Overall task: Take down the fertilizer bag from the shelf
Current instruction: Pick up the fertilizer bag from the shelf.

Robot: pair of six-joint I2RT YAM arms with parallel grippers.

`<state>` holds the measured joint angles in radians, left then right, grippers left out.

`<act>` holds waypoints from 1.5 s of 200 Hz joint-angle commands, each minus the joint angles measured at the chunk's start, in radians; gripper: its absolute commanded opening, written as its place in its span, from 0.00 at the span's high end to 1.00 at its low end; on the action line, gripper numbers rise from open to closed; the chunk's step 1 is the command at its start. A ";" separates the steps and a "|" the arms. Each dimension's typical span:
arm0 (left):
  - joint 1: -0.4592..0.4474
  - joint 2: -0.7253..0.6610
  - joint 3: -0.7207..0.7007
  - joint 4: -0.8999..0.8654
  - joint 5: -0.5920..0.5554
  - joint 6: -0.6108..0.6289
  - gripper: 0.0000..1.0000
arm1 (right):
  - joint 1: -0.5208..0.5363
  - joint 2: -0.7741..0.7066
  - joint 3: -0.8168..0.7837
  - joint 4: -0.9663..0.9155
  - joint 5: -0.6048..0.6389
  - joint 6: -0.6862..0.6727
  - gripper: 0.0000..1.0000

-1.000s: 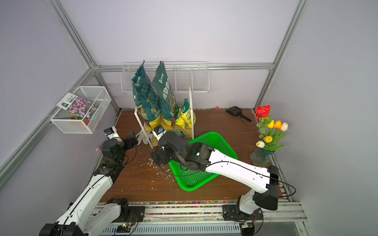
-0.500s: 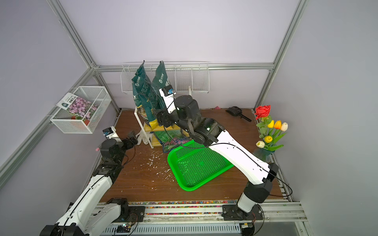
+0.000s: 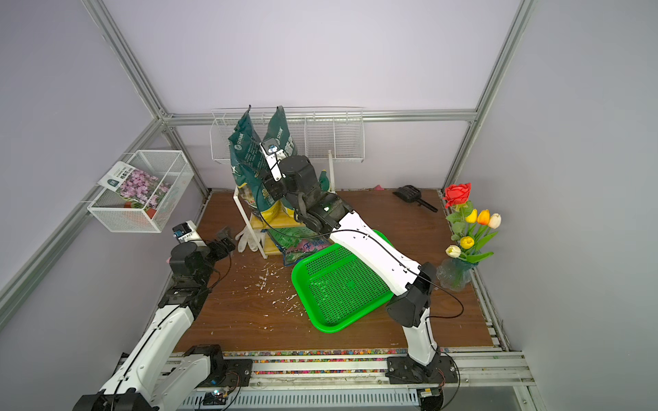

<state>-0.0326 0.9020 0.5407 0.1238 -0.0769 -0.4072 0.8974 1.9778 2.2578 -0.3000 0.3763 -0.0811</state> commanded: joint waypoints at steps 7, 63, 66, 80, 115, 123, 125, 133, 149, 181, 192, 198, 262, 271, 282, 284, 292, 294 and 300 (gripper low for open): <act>0.005 -0.005 0.033 -0.002 0.029 -0.012 0.00 | -0.012 0.020 0.022 0.084 0.061 -0.034 0.51; 0.004 -0.017 0.032 -0.009 0.026 -0.010 0.00 | -0.017 0.029 0.022 0.135 0.028 -0.031 1.00; 0.004 -0.017 0.031 -0.008 0.026 -0.010 0.00 | -0.017 0.027 0.022 0.137 0.026 -0.031 1.00; 0.004 -0.021 0.030 -0.008 0.025 -0.011 0.00 | -0.017 0.021 0.022 0.143 0.016 -0.033 1.00; 0.004 -0.024 0.030 -0.007 0.026 -0.011 0.00 | -0.017 -0.015 0.022 0.166 -0.018 -0.044 1.00; 0.005 -0.026 0.030 -0.009 0.026 -0.012 0.00 | -0.017 -0.026 0.028 0.171 -0.024 -0.051 1.00; 0.004 -0.025 0.030 -0.010 0.026 -0.011 0.00 | -0.018 -0.028 0.031 0.171 -0.026 -0.053 1.00; 0.004 -0.026 0.030 -0.010 0.026 -0.010 0.00 | -0.018 -0.032 0.048 0.163 -0.033 -0.061 1.00; 0.004 -0.028 0.030 -0.010 0.028 -0.010 0.00 | -0.018 -0.033 0.095 0.129 -0.050 -0.070 1.00; 0.005 -0.031 0.028 -0.012 0.026 -0.009 0.00 | -0.018 -0.066 0.117 0.079 -0.088 -0.050 1.00; 0.005 -0.032 0.028 -0.012 0.028 -0.009 0.00 | -0.017 -0.078 0.117 0.079 -0.092 -0.048 1.00; 0.004 -0.030 0.027 -0.011 0.028 -0.011 0.00 | -0.018 -0.085 0.117 0.077 -0.096 -0.047 1.00; 0.003 -0.022 0.028 -0.013 0.032 -0.012 0.00 | -0.017 -0.114 0.117 0.105 -0.105 -0.082 1.00; 0.004 -0.022 0.028 -0.015 0.032 -0.010 0.00 | -0.017 -0.116 0.117 0.110 -0.117 -0.077 1.00; 0.005 -0.024 0.027 -0.013 0.030 -0.010 0.00 | -0.014 -0.121 0.117 0.121 -0.122 -0.080 1.00; 0.005 -0.023 0.027 -0.013 0.030 -0.010 0.00 | -0.014 -0.121 0.117 0.124 -0.122 -0.081 1.00; 0.004 -0.023 0.027 -0.013 0.030 -0.010 0.00 | -0.013 -0.122 0.117 0.135 -0.116 -0.094 1.00; 0.005 -0.022 0.027 -0.012 0.029 -0.011 0.00 | -0.012 -0.122 0.118 0.138 -0.116 -0.100 1.00; 0.005 -0.020 0.027 -0.013 0.031 -0.010 0.00 | -0.012 -0.122 0.118 0.147 -0.112 -0.112 1.00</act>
<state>-0.0326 0.8825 0.5407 0.1211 -0.0540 -0.4110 0.8726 1.9690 2.3196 -0.3725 0.2966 -0.1516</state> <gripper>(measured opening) 0.996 0.062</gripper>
